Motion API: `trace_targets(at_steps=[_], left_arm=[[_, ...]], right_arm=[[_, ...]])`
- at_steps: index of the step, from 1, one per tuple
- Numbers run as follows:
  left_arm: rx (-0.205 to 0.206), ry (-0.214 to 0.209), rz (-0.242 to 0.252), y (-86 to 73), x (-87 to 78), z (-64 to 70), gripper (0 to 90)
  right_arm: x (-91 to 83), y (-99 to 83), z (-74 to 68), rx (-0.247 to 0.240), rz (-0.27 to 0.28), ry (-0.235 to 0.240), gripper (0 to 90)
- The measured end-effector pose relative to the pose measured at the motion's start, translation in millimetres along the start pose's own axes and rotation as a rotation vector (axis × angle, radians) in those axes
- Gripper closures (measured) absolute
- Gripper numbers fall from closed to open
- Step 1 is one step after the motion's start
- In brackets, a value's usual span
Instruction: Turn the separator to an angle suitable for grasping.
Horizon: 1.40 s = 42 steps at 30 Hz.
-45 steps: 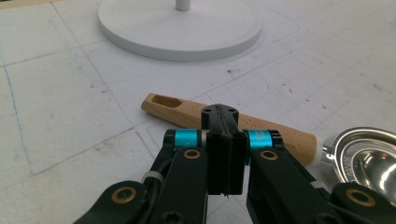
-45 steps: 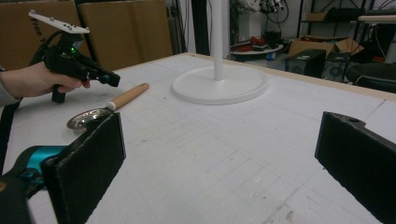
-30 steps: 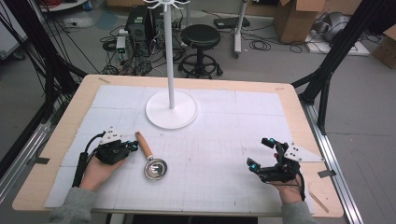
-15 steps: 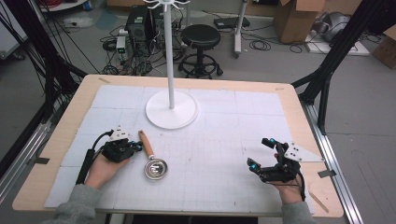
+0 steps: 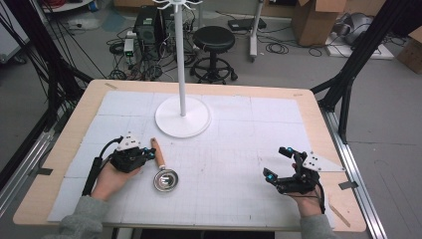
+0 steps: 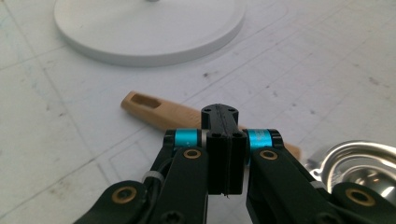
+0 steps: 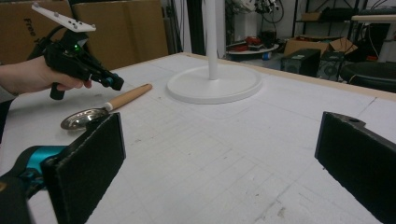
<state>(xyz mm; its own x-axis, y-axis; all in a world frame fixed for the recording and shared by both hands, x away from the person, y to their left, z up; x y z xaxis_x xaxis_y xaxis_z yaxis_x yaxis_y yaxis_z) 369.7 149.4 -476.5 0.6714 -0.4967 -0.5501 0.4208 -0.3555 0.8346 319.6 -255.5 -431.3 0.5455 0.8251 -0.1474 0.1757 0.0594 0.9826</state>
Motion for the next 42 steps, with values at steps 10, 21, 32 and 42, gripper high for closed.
trace_targets(at_steps=[10,21,32,42], left_arm=[[0.048,-0.097,-0.041,9.3,10.5,23.9,89.8],[0.046,-0.133,-0.088,4.1,21.7,29.4,89.9],[0.089,-0.152,-0.143,0.6,26.4,38.7,89.9],[0.125,-0.166,-0.189,-0.8,29.6,48.2,90.0]], right_arm=[[2.4,0.7,-0.6,0.004,0.001,-0.004,0.8],[4.1,-1.1,-1.4,0.009,-0.012,0.006,0.8],[5.3,-2.2,-1.7,0.006,-0.019,0.010,0.8],[4.6,-2.9,-1.9,0.009,-0.024,0.010,0.8]])
Point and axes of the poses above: each handheld gripper's, and its own axes: x roughly forward along the jaws, y roughly out of its top, z roughly to its right, the point moved 8 cm from there along x, roughly forward along the jaws, and after that the axes turned 6 degrees about y, right-handed, at the moved point
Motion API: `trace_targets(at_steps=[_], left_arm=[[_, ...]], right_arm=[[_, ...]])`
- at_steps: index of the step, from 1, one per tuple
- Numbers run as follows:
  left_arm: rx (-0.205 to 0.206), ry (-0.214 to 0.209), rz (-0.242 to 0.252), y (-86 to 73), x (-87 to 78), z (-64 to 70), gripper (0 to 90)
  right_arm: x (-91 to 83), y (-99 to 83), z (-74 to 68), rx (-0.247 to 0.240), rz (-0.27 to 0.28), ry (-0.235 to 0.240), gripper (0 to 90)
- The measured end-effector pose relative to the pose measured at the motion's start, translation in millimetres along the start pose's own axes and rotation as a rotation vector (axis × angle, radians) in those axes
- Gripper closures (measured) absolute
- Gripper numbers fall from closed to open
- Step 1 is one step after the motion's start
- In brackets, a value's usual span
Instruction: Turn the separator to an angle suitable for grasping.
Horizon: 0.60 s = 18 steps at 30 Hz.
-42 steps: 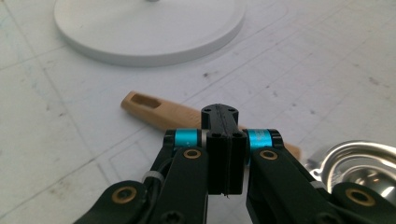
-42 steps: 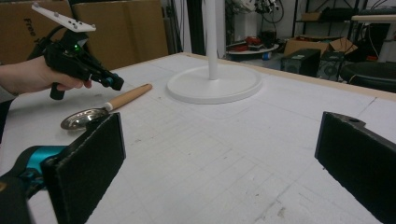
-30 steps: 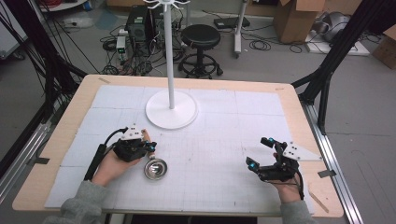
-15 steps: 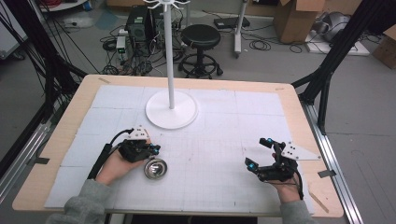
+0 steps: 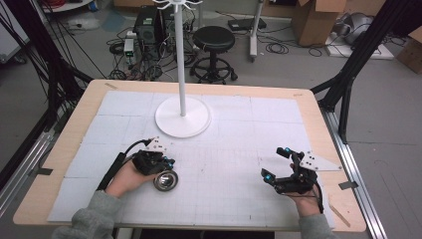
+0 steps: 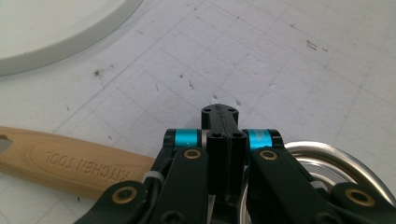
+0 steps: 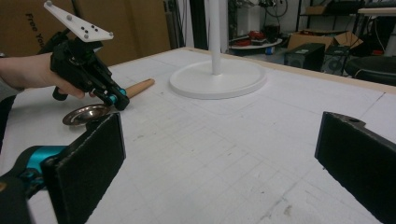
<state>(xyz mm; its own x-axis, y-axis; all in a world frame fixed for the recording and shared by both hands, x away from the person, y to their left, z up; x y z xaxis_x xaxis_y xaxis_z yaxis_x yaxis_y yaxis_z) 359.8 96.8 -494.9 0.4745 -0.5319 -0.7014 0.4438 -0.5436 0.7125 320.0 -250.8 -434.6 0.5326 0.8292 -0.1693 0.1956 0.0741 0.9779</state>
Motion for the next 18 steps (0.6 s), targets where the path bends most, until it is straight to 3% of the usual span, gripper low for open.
trace_targets(at_steps=[9,18], left_arm=[[0.033,0.003,-0.008,-5.0,-5.4,4.1,90.0],[0.031,-0.010,-0.040,-10.4,-11.9,7.9,90.0]], right_arm=[[-0.6,0.2,-0.6,-0.001,0.002,0.000,0.8],[-2.1,-1.8,0.0,0.005,0.000,-0.002,0.9]])
Point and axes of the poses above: each handheld gripper's, and its own axes: x roughly forward along the jaws, y roughly out of its top, z roughly to its right, the point moved 8 cm from there along x, roughly forward along the jaws, and after that the axes turned 6 degrees about y, right-handed, at the moved point
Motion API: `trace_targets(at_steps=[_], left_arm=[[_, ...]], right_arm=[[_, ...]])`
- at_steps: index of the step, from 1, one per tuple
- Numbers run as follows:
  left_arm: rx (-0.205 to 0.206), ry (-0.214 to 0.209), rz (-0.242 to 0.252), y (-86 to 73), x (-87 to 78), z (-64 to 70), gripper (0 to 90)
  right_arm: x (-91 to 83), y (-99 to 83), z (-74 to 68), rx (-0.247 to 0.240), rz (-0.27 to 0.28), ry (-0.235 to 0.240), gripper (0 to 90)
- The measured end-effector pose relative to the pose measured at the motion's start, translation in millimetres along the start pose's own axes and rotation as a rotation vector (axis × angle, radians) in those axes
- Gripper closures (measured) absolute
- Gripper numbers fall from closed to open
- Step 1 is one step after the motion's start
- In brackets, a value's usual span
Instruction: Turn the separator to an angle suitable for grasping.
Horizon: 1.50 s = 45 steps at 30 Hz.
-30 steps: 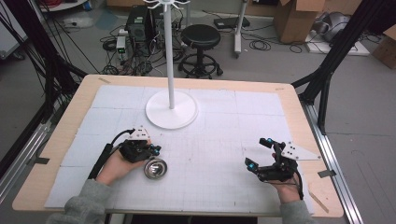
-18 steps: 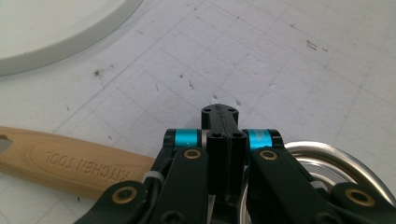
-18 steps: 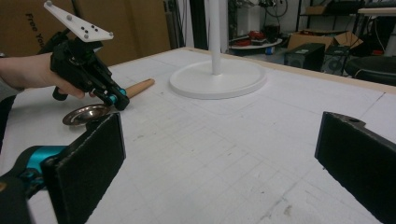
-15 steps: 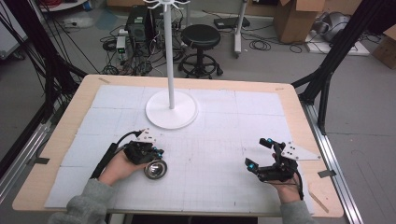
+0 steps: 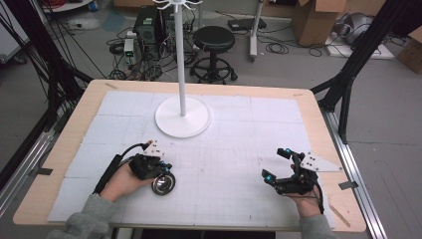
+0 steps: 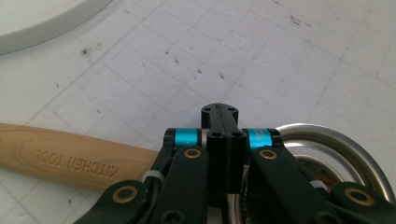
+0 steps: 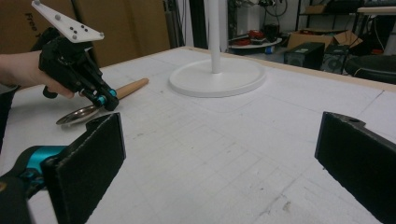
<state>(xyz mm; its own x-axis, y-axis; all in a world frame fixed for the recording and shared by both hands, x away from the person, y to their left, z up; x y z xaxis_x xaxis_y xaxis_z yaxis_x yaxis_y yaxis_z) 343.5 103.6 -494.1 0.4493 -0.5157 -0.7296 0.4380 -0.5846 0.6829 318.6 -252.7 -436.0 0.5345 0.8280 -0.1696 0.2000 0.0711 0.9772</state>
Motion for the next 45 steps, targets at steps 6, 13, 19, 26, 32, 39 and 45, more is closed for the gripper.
trace_targets(at_steps=[6,13,19,26,32,39,45], left_arm=[[0.003,-0.009,-0.012,-3.6,-4.2,3.6,90.0],[-0.023,-0.049,0.004,-14.6,-13.4,5.3,90.0],[-0.014,-0.052,0.002,-20.5,-19.5,8.9,90.0],[-0.004,-0.078,0.017,-30.8,-28.8,11.4,90.0],[0.007,-0.090,0.020,-40.6,-37.9,13.4,90.0],[0.012,-0.092,0.023,-47.6,-44.1,14.7,90.0],[0.011,-0.072,0.090,-38.0,-48.4,11.8,90.0]], right_arm=[[0.1,0.0,0.3,-0.002,0.000,0.001,0.8],[-0.1,0.5,1.5,-0.004,0.004,-0.001,0.8],[0.9,1.0,1.0,0.001,0.007,0.004,0.9],[1.0,1.3,1.9,-0.005,0.009,0.003,0.9],[0.9,1.2,2.0,-0.006,0.008,0.003,0.9],[1.8,0.4,2.1,-0.002,0.003,0.000,0.9],[3.6,1.2,0.8,-0.004,0.003,0.005,0.9]])
Point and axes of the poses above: each handheld gripper's, and its own axes: x roughly forward along the jaws, y roughly out of its top, z roughly to its right, the point moved 8 cm from there along x, roughly forward along the jaws, and after that the axes turned 6 degrees about y, right-handed, at the moved point
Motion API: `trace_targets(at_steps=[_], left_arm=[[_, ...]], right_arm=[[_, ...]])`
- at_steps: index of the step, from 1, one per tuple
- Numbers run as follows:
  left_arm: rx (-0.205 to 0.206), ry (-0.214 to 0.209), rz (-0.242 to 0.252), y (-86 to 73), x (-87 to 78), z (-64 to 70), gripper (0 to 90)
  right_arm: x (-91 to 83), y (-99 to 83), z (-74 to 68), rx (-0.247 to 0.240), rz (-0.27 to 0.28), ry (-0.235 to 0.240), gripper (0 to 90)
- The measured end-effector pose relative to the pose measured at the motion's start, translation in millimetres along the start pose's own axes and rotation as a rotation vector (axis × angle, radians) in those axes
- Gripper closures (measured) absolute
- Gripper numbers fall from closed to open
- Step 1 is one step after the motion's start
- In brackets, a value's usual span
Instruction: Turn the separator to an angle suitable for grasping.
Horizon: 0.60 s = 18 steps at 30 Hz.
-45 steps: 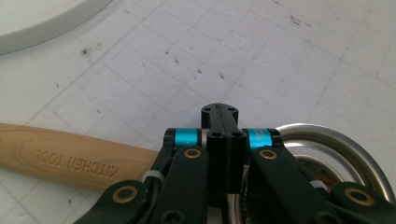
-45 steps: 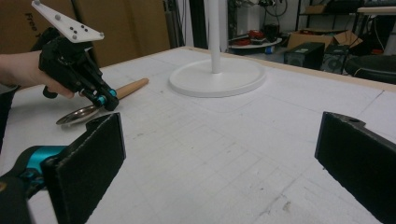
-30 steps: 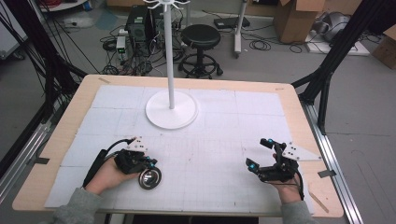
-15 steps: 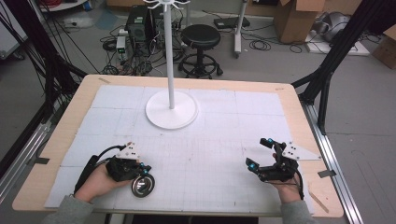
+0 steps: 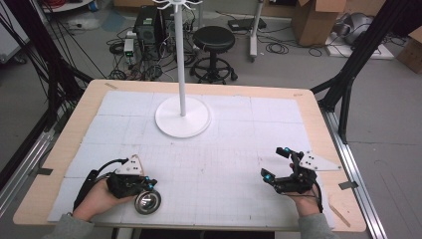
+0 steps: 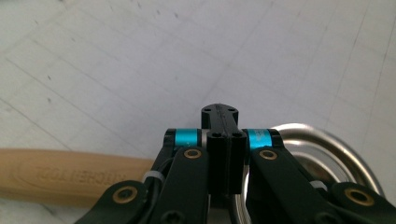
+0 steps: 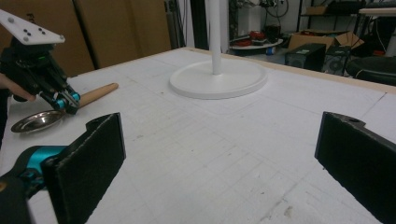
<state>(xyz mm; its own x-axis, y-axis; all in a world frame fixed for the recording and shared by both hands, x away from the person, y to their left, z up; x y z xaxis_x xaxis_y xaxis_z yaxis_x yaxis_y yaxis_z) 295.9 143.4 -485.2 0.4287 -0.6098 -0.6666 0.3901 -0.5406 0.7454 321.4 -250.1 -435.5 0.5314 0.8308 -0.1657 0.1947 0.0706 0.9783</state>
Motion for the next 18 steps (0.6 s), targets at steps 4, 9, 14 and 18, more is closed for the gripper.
trace_targets(at_steps=[4,9,14,18], left_arm=[[-0.010,0.061,0.067,9.1,-12.9,-12.3,90.0],[-0.072,0.145,0.115,4.8,-28.8,-40.8,90.0],[-0.158,0.206,0.129,-9.8,-38.2,-67.8,90.0],[-0.189,0.216,0.099,-23.0,-35.5,-75.3,90.0]], right_arm=[[0.6,-1.0,0.7,0.001,-0.007,0.002,0.9],[0.9,-1.1,0.6,-0.006,-0.009,0.003,0.9],[1.6,-1.4,-0.2,-0.004,-0.011,0.006,0.9],[1.4,-0.8,0.0,-0.008,-0.008,0.004,0.9]])
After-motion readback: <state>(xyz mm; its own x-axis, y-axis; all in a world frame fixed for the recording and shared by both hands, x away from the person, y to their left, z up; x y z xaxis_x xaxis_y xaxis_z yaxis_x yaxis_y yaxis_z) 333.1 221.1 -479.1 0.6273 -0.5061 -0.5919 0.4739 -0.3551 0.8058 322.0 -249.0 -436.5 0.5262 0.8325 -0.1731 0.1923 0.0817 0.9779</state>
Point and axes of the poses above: each handheld gripper's, and its own axes: x roughly forward along the jaws, y roughly out of its top, z roughly to its right, the point moved 8 cm from there along x, roughly forward along the jaws, and after that the axes turned 6 degrees about y, right-handed, at the moved point
